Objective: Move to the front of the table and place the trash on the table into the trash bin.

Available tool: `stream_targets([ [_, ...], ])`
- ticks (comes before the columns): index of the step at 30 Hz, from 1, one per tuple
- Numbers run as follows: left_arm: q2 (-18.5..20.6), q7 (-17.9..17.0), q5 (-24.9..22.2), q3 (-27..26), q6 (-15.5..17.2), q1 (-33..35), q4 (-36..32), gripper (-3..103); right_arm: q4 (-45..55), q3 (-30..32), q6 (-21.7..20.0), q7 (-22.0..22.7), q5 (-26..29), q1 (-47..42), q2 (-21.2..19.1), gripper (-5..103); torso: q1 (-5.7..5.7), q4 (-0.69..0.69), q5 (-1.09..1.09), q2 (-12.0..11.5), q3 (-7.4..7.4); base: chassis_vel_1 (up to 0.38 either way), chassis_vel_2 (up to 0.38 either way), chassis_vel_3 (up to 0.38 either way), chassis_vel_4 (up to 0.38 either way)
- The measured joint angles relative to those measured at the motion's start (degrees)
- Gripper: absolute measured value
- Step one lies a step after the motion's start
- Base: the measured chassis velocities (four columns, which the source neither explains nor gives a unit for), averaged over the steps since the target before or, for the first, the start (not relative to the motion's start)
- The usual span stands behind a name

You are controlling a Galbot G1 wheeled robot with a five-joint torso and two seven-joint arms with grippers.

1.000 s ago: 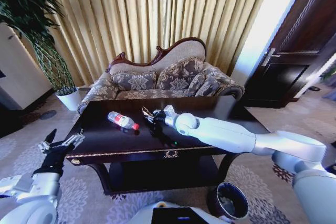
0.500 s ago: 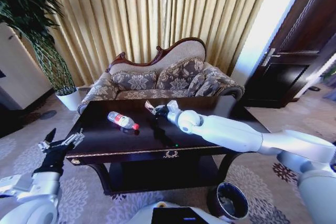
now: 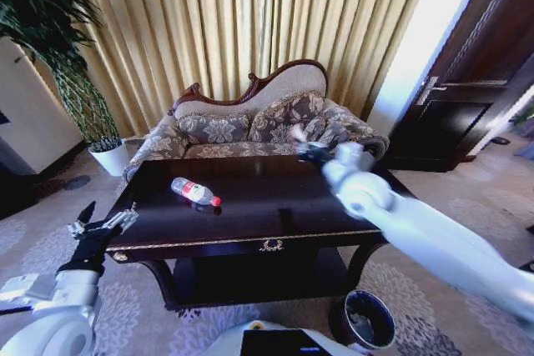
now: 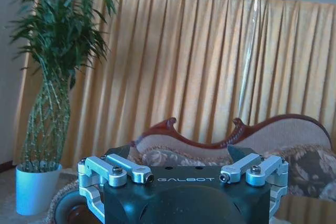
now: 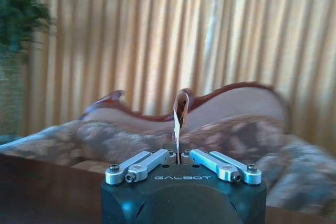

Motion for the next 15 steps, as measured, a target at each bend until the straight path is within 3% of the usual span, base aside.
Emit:
stream_targets([
  [1, 0.0, 0.0, 0.0, 0.0, 0.0, 0.0, 0.0, 100, 0.0, 0.0, 0.0, 0.0, 0.0, 0.0, 0.0, 0, 0.00, 0.00, 0.00, 0.0, 0.00, 0.000, 0.000, 0.000, 0.000],
  [4, 1.6, 0.6, -0.1, 1.0, -0.5, -0.3, 1.4, 100, 5.4, 12.3, 0.1, 0.8, -1.8, -13.9, 0.6, 0, 0.00, 0.03, -0.01, 0.0, 0.00, 0.000, 0.000, 0.000, 0.000],
  [5, 1.6, 0.6, -0.1, 1.0, -0.5, -0.3, 1.4, 100, 5.4, 12.3, 0.1, 0.8, -1.8, -13.9, 0.6, 0, 0.00, 0.03, -0.01, 0.0, 0.00, 0.000, 0.000, 0.000, 0.000],
  [8, 3.7, 1.2, -1.5, 1.3, -0.7, -0.8, 2.4, 100, 9.6, 22.9, 0.2, -0.2, -5.5, -28.0, 5.4, 0, 0.00, 0.04, -0.01, 0.0, 0.00, 0.000, 0.000, 0.000, 0.000],
  [10, 3.9, 1.2, -1.6, 1.4, -0.7, -0.8, 2.5, 100, 9.8, 24.0, 0.2, -0.6, -6.3, -29.4, 6.1, 0, 0.00, 0.05, -0.02, 0.0, 0.00, 0.000, 0.000, 0.000, 0.000],
  [13, 5.1, 1.6, -2.1, 1.8, -0.8, -0.8, 3.1, 100, 10.5, 31.2, 0.5, -5.8, -13.0, -41.3, 13.6, 0, 0.00, 0.00, 0.00, 0.0, 0.00, 0.000, 0.000, 0.000, 0.000],
  [14, 5.1, 1.6, -2.1, 1.8, -0.8, -0.8, 3.1, 100, 10.5, 31.2, 0.5, -5.8, -13.0, -41.3, 13.6, 0, 0.00, 0.00, 0.00, 0.0, 0.00, 0.000, 0.000, 0.000, 0.000],
  [15, 5.5, 1.8, -2.1, 2.1, -0.9, -0.8, 3.2, 100, 9.7, 32.3, 0.9, -7.3, -14.8, -43.6, 16.1, 0, 0.00, -0.01, -0.01, 0.0, 0.00, 0.000, 0.000, 0.000, 0.000],
])
